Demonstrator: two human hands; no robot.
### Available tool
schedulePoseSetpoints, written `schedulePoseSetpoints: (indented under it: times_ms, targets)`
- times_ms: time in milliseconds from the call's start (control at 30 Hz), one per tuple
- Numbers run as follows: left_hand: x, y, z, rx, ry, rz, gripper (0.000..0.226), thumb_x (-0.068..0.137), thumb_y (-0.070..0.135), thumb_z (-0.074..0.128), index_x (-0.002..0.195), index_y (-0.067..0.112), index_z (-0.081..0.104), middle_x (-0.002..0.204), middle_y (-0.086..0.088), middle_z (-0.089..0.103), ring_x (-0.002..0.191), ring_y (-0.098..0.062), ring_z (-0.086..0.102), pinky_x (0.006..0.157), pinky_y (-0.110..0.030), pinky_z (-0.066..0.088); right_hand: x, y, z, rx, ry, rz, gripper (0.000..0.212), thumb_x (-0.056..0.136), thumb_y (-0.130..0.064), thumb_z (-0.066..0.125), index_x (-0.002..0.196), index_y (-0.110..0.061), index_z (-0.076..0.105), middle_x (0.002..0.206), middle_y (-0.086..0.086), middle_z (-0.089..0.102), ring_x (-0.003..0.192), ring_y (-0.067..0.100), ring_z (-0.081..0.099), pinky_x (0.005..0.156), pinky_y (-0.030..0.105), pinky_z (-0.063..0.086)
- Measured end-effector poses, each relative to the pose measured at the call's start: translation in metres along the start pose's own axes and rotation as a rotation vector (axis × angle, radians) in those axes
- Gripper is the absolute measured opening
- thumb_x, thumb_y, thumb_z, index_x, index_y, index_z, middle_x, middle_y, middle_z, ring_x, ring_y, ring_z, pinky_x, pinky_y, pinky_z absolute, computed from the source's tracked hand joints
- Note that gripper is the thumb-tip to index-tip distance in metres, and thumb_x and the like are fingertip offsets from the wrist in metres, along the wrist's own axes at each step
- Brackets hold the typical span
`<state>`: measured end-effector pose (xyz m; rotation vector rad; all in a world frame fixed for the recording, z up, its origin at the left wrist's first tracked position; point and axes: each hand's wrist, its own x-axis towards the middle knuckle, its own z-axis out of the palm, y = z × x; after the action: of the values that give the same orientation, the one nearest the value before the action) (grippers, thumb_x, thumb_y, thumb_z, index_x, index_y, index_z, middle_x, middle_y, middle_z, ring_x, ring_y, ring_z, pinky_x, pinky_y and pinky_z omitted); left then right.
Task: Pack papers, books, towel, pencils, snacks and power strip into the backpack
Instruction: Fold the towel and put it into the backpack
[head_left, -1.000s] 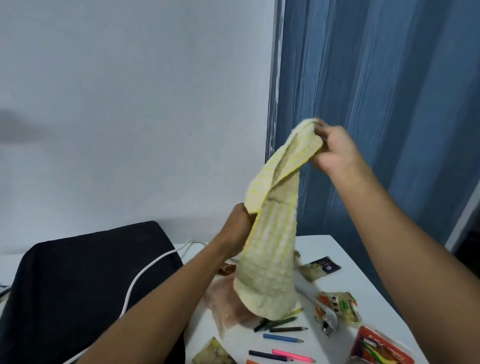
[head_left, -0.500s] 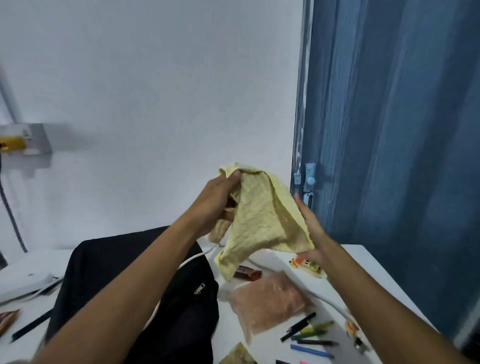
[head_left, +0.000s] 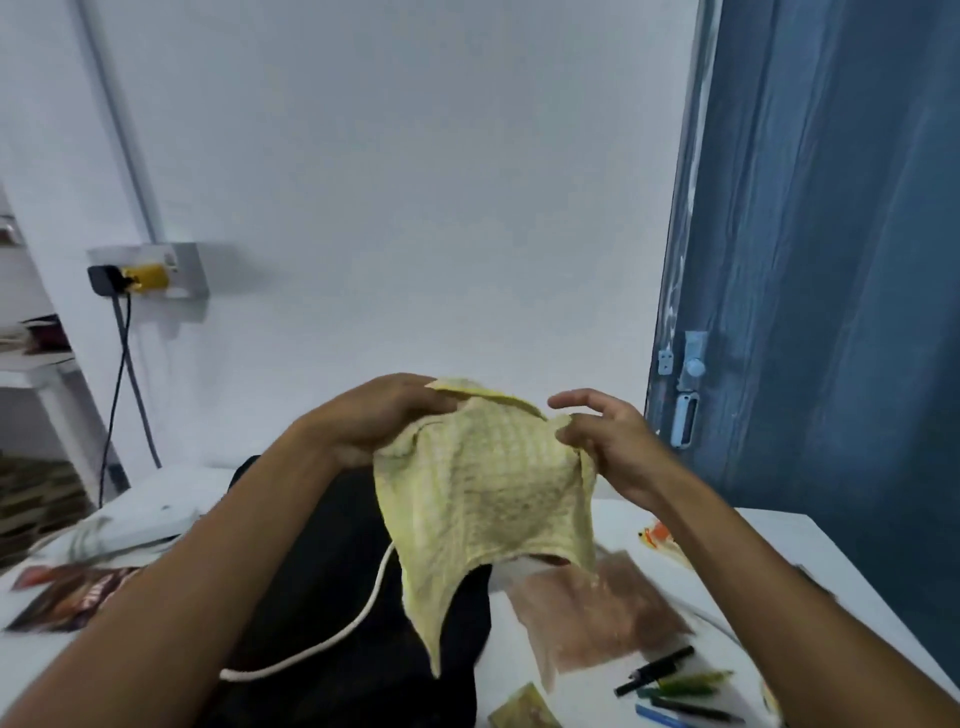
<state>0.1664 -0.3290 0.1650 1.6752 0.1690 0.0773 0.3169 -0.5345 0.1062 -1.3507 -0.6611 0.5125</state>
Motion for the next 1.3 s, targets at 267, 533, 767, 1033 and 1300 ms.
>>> schedulePoseSetpoints:
  times_ms: [267,533,767,1033,1300]
  targets:
    - [-0.019,-0.026,-0.038,-0.204,-0.109,0.063,0.079,0.072,-0.013,0.059,0.137,0.031,0.048,0.134,-0.010,0.057,0.121,-0.032,0.056,0.091,-0.046,0.053,0.003,0.019,-0.015,0.069,0.071,-0.026,0.059,0.065,0.019,0.037,0.095,-0.017,0.072,0.087,0.019,0.054,0.078,0.030,0.040,0.058,0.031,0.029]
    - [-0.013,-0.035,-0.042,-0.167,0.194,0.057,0.080,0.061,-0.007,0.075,0.133,0.015,0.049,0.122,-0.016,0.063,0.101,-0.027,0.068,0.075,-0.034,0.057,-0.004,0.013,-0.011,0.379,0.165,-0.019,0.016,0.083,0.006,0.059,0.088,-0.008,0.063,0.068,0.001,0.064,0.061,0.011,0.061,0.054,0.020,0.053]
    - [-0.002,-0.045,-0.041,0.009,0.536,0.055,0.041,0.080,0.009,0.074,0.117,0.016,0.058,0.091,-0.014,0.067,0.079,-0.023,0.065,0.064,-0.033,0.052,-0.003,0.011,-0.021,0.250,0.275,-0.079,0.031,0.081,0.014,0.058,0.098,-0.010,0.066,0.060,-0.004,0.065,0.057,0.009,0.063,0.056,0.021,0.055]
    - [0.000,-0.054,-0.040,-0.240,0.567,0.140,0.026,0.076,-0.010,0.068,0.093,0.009,0.064,0.075,-0.007,0.066,0.068,-0.020,0.062,0.068,-0.032,0.050,0.000,0.007,-0.029,0.139,0.351,-0.114,0.026,0.081,0.011,0.061,0.090,-0.013,0.066,0.070,-0.001,0.066,0.071,0.015,0.061,0.067,0.029,0.051]
    - [0.003,-0.052,-0.043,0.469,0.770,0.307,0.024,0.067,0.001,0.078,0.085,0.015,0.072,0.064,0.002,0.057,0.058,-0.013,0.052,0.065,-0.027,0.049,0.000,-0.009,-0.034,-0.256,0.428,-0.247,0.017,0.079,0.005,0.069,0.092,-0.006,0.067,0.082,0.010,0.067,0.076,0.018,0.064,0.063,0.019,0.055]
